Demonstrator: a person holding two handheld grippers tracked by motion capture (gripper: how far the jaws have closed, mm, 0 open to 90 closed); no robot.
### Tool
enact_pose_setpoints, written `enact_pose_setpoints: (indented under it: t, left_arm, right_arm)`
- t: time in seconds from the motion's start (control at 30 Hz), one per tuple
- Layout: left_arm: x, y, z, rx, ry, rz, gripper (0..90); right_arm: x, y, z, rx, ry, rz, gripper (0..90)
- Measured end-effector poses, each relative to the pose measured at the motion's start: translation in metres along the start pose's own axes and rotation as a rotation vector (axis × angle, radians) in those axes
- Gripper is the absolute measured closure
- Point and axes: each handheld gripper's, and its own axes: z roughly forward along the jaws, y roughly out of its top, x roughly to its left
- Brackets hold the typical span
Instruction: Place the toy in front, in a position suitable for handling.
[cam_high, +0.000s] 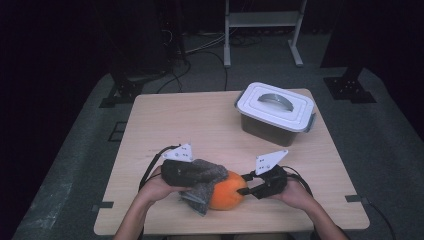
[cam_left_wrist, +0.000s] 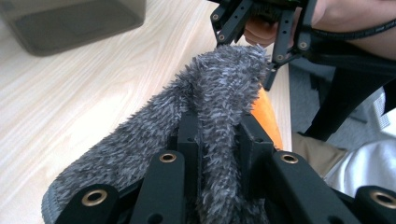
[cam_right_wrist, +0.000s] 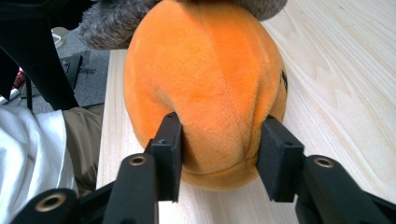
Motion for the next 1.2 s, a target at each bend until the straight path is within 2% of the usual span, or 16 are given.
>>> enact_pose_setpoints:
  t: [0.17, 0.3, 0.4, 0.43, 0.5, 0.6, 0.67, 0.73, 0.83, 0.93, 1.0, 1.1, 1.13, 1.2]
  left_arm:
    - [-0.003, 0.003, 0.006, 0.007, -0.008, 0.013, 74.0]
    - [-0.006, 0.009, 0.013, 0.013, -0.016, 0.028, 74.0]
    - [-0.008, 0.01, 0.016, 0.011, -0.023, 0.032, 74.0]
    - [-0.009, 0.011, 0.018, 0.012, -0.03, 0.034, 74.0]
    - [-0.01, 0.013, 0.022, 0.006, -0.038, 0.035, 74.0]
    - [-0.01, 0.016, 0.026, 0.014, -0.038, 0.042, 74.0]
    - [-0.01, 0.016, 0.026, 0.023, -0.034, 0.045, 74.0]
    - [-0.008, 0.015, 0.023, 0.023, -0.028, 0.038, 74.0]
    - [-0.005, 0.012, 0.019, 0.027, -0.019, 0.026, 74.0]
    - [-0.001, 0.005, 0.015, 0.027, -0.02, 0.007, 74.0]
    - [0.0, 0.001, 0.012, 0.034, -0.019, 0.002, 74.0]
    - [0.0, -0.003, 0.008, 0.041, -0.027, -0.009, 74.0]
    - [0.0, -0.004, 0.006, 0.045, -0.031, -0.01, 74.0]
    - [-0.001, -0.004, 0.006, 0.047, -0.034, -0.007, 74.0]
  right_arm:
    - [0.005, 0.007, 0.002, 0.017, -0.035, -0.031, 35.2]
    - [0.008, 0.01, 0.001, 0.034, -0.043, -0.042, 31.1]
    - [0.009, 0.01, -0.002, 0.043, -0.042, -0.048, 29.7]
    - [0.01, 0.011, -0.004, 0.031, -0.033, -0.035, 29.6]
    - [0.012, 0.014, -0.007, 0.015, -0.029, -0.04, 29.7]
    - [0.014, 0.016, -0.004, 0.013, -0.03, -0.039, 30.1]
    - [0.013, 0.014, 0.001, 0.03, -0.038, -0.038, 33.7]
    - [0.011, 0.011, 0.0, 0.029, -0.027, -0.031, 41.6]
    - [0.008, 0.008, -0.002, 0.03, -0.023, -0.033, 44.9]
    - [0.005, 0.004, -0.005, 0.031, -0.012, -0.014, 44.0]
    - [0.002, 0.002, -0.009, 0.019, -0.006, 0.009, 38.8]
    - [0.0, -0.002, -0.008, 0.04, -0.019, 0.036, 31.4]
    - [-0.001, -0.003, -0.007, 0.041, -0.009, 0.046, 31.4]
    - [0.002, -0.002, -0.002, 0.04, -0.002, 0.027, 35.0]
